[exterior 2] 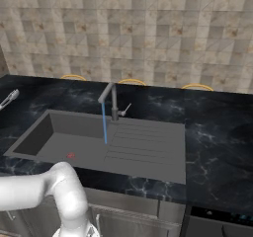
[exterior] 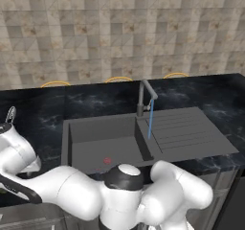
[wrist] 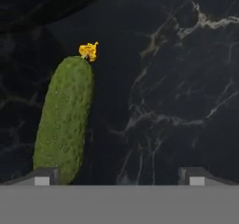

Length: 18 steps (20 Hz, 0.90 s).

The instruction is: Turn on the sink faucet. Then move the cucumber from the counter to the sink. Turn off the sink. Move the vegetable from the sink to the pot next to the stove. Finally move the pot to the front center burner.

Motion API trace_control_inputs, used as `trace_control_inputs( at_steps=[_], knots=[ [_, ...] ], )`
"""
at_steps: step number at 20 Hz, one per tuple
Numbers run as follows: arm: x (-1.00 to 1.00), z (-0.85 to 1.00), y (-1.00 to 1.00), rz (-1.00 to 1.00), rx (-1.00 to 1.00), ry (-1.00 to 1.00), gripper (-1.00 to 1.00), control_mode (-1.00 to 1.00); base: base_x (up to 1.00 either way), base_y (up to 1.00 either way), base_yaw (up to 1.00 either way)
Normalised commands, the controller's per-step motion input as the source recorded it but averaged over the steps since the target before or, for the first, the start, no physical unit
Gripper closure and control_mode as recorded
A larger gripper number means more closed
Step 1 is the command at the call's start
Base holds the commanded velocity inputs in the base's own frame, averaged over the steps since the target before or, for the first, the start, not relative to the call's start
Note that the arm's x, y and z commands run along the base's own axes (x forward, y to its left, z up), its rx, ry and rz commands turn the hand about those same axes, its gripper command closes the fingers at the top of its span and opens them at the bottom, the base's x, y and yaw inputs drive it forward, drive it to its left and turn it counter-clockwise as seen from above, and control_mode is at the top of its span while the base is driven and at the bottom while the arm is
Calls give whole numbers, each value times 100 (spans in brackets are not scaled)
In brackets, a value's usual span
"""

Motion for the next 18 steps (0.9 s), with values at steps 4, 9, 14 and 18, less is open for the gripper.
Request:
trace_control_inputs(
  at_steps=[4,9,14,18],
  knots=[
    [5,-28,51,2,0,7,-100,-100,0,0,0],
    [19,-31,45,2,0,5,-100,-100,0,0,0],
    [23,-51,23,1,0,0,-100,-100,0,0,0],
    [12,-41,13,0,0,0,-100,-100,0,0,0]
  ],
)
